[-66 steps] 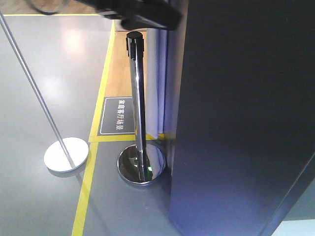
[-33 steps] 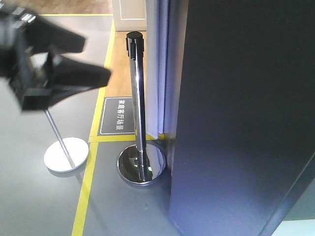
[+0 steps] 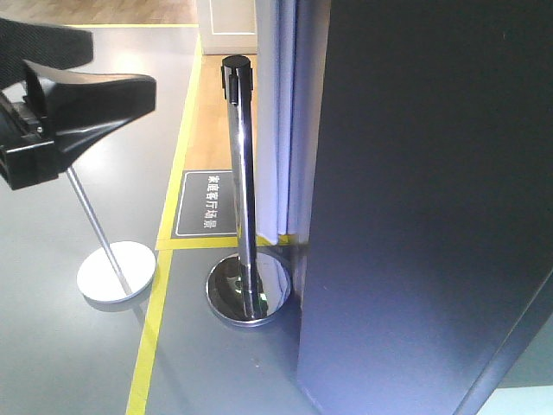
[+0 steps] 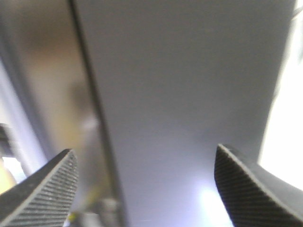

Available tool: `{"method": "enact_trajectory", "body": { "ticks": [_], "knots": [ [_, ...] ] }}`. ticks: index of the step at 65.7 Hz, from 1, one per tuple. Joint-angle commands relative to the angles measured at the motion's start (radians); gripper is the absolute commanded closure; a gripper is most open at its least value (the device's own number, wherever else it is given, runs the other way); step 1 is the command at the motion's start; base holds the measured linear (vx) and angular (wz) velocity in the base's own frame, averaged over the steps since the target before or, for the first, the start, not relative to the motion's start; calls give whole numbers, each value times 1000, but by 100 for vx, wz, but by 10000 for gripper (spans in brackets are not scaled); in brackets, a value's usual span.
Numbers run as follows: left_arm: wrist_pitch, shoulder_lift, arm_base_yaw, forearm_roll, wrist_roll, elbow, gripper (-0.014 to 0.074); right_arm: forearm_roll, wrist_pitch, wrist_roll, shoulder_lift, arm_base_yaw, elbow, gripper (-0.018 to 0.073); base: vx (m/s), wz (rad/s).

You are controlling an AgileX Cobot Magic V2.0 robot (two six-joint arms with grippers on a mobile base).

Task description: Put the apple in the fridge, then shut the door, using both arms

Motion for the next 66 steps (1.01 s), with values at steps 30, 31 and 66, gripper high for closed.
{"method": "enact_trajectory", "body": {
  "ticks": [30, 31, 66],
  "knots": [
    [75, -9, 5, -241, 2, -25, 31, 69, -194, 4, 15, -4, -22, 54, 0, 0],
    [75, -9, 5, -241, 2, -25, 31, 75, -194, 4, 15, -4, -22, 54, 0, 0],
    [75, -9, 5, -223, 2, -25, 31, 406, -584, -273, 404, -4, -22, 54, 0, 0]
  ]
}}
